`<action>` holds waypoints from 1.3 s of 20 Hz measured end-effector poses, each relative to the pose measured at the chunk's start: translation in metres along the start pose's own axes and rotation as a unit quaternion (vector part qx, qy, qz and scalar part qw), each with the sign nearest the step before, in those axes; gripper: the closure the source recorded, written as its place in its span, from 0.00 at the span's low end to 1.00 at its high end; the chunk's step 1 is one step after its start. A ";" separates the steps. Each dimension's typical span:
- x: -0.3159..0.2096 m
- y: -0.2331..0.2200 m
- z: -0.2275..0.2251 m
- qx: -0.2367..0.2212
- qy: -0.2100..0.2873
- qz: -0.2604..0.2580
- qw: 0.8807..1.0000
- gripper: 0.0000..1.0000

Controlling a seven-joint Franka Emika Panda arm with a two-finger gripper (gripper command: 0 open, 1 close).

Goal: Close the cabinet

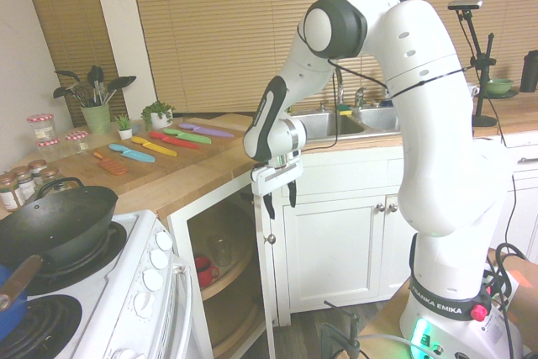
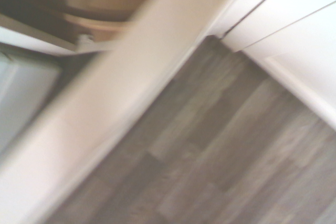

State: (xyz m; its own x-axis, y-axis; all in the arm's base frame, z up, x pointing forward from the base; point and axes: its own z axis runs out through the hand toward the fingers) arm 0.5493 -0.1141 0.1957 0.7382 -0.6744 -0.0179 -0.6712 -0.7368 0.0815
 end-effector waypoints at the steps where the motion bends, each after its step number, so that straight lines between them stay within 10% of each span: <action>1: -0.001 0.002 0.002 -0.002 0.003 -0.009 1.000 1.00; 26: -0.024 -0.013 -0.006 -0.001 0.026 -0.102 0.994 1.00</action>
State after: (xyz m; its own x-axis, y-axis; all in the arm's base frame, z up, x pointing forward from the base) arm 0.5405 -0.0875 0.2006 0.8618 -0.5069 0.0177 -0.5065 -0.8582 0.0839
